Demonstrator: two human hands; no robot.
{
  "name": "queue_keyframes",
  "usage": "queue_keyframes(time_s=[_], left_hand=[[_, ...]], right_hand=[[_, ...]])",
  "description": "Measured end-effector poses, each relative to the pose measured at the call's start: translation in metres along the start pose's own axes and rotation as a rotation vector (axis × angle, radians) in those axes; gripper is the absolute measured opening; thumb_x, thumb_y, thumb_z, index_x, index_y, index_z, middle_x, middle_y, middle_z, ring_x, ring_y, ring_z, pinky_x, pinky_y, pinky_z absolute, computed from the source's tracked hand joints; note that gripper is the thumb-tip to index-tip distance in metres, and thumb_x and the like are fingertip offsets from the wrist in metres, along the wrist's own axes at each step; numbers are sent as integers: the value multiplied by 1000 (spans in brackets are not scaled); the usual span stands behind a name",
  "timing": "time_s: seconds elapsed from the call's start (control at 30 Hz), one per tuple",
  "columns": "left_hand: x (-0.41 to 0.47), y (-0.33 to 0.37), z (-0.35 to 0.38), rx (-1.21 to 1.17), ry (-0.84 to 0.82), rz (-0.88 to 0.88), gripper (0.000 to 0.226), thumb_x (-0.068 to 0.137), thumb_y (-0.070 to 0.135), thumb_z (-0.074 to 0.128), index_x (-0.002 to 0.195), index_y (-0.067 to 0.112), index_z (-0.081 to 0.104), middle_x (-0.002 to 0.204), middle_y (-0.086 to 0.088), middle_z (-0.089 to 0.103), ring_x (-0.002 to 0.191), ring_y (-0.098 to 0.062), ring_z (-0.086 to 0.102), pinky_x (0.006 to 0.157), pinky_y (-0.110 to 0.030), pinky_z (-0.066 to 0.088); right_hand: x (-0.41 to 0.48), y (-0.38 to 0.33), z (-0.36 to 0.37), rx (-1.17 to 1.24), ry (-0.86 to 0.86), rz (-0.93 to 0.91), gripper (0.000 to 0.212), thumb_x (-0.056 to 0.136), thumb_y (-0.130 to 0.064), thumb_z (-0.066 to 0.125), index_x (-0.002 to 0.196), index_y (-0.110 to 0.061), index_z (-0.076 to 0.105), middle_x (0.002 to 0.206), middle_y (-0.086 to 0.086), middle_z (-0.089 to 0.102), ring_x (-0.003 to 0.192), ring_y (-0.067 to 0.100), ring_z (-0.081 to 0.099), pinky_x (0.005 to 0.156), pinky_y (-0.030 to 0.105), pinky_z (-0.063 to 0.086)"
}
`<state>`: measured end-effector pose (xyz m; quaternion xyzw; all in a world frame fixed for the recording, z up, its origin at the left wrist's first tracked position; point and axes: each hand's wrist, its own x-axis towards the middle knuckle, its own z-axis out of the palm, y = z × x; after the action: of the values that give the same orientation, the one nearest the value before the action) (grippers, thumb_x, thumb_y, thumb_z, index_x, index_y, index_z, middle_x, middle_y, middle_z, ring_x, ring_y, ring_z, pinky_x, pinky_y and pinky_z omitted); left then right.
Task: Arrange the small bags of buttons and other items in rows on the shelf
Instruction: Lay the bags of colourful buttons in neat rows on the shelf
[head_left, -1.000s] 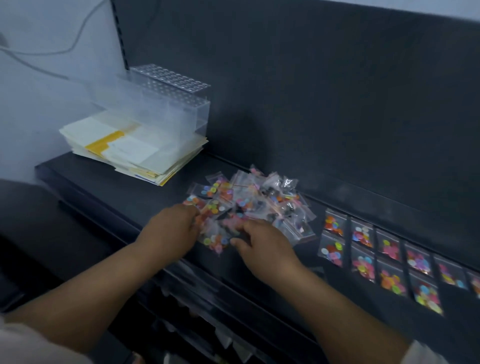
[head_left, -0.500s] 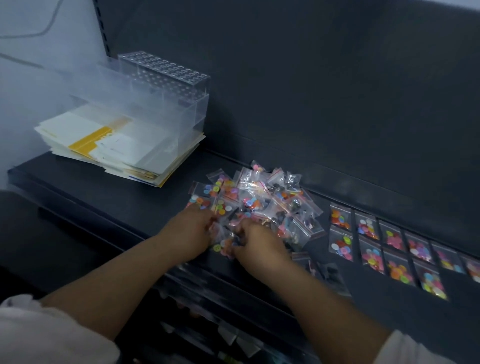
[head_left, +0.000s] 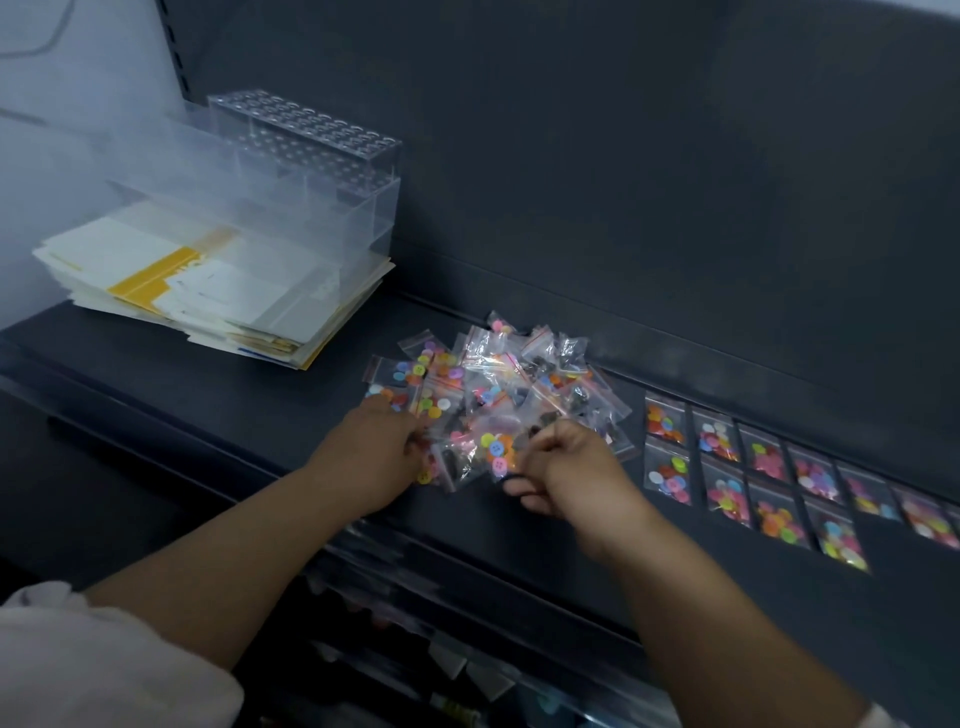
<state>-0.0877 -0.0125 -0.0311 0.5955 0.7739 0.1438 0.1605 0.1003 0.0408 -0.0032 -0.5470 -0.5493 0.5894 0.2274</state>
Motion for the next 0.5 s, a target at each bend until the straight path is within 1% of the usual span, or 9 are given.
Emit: queue_keyframes(time_s=[0.07,0.1,0.17,0.23,0.3,0.37,0.43,0.5], left_hand=[[0,2,-1,-12,-6,5,24,87,26,60,110,26,65,113,-3,43,107,-21,49,84,-25,39],[0,3,-2,-20,-10,5,18,85,25,62,103,28,65,108,-1,41,104,-20,49,81,-24,38],[-1,6,-3,-32,-20,1,7,83,24,64,86,29,61,100,2,41,96,-17,49,75,-25,37],[-3,9,-2,-56,-10,-14,10,83,20,64,78,24,58,92,3,46,86,-14,50,70,-26,38],[-6,10,-2,-91,32,-44,12,85,17,62,74,18,56,80,5,51,76,-13,51,61,-27,39],[-8,10,-4,-158,104,-86,13,86,15,60,74,14,54,75,5,53,71,-14,51,54,-26,35],[-10,12,-10,-265,169,-115,9,88,15,58,80,10,55,77,0,56,73,-17,53,56,-27,36],[-11,16,-14,-393,207,-136,9,88,15,59,83,8,55,78,-2,58,71,-16,53,56,-27,37]], right_hand=[[-3,2,-2,120,3,43,15,90,1,52,85,-13,50,82,7,64,57,12,65,45,18,49],[-5,2,-3,165,-2,57,15,89,1,53,88,-13,51,82,6,66,58,12,65,47,18,50],[-8,3,-6,240,-27,76,19,88,3,54,98,-13,52,88,6,67,61,12,67,52,19,53],[-12,3,-10,316,-63,83,28,86,8,53,104,-15,53,94,6,67,65,13,68,55,21,55],[-15,3,-13,377,-99,93,35,83,13,53,104,-16,55,89,6,67,66,13,68,58,22,55],[-18,2,-16,422,-127,109,34,81,16,52,99,-12,57,81,7,66,65,13,68,59,23,56],[-21,2,-17,473,-145,116,27,81,17,51,94,-6,55,77,10,65,64,13,69,58,23,57],[-24,1,-20,537,-160,113,22,81,16,51,91,-4,52,78,13,64,64,15,69,57,24,57]])
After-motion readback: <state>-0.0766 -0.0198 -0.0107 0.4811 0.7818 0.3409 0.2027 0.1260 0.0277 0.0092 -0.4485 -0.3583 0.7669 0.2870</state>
